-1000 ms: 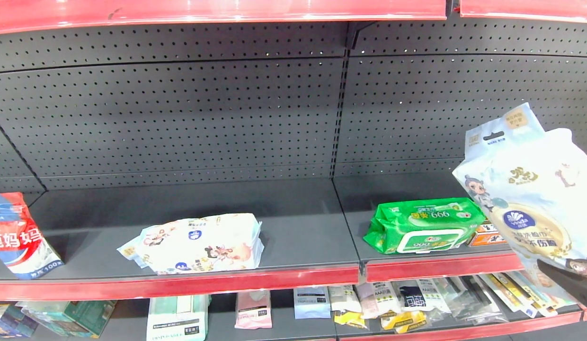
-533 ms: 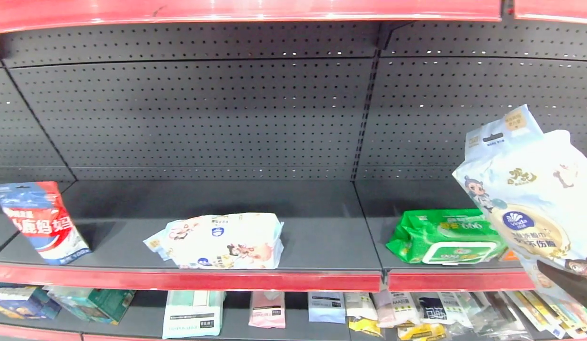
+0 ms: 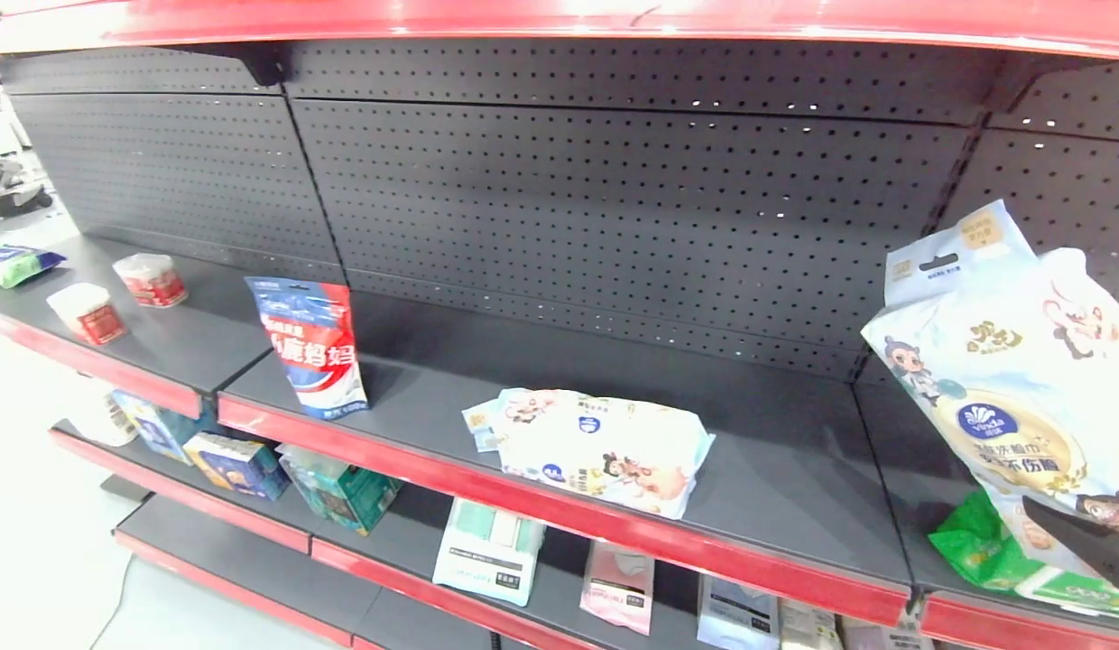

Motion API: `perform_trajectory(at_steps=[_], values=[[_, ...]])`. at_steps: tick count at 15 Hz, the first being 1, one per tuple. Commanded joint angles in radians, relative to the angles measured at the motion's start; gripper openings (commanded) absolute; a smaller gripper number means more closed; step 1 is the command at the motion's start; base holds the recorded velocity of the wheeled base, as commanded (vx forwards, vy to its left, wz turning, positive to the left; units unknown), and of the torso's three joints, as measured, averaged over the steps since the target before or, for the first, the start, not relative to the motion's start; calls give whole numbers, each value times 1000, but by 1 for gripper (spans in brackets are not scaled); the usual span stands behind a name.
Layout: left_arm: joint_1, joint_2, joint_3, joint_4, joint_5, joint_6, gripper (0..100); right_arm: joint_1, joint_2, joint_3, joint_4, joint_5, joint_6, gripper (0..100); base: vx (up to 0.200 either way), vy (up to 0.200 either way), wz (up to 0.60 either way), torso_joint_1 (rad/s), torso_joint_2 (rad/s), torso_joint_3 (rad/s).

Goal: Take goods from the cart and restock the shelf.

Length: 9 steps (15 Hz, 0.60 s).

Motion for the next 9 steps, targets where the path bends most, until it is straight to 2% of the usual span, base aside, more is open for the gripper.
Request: perform_trajectory(at_steps=[1, 6, 9], values=[[-1, 0, 1, 0, 1, -2, 100, 1, 10, 2, 0, 0, -1, 0, 0, 0, 0, 0, 0, 0], [1, 0, 2, -2, 7, -22, 100, 3, 100, -74, -11, 1, 0, 0, 0, 0, 0, 0, 0, 0], [1, 0, 15, -31, 71, -22, 100, 21, 113, -61, -11, 1, 11, 0, 0, 0, 0, 0, 0, 0]])
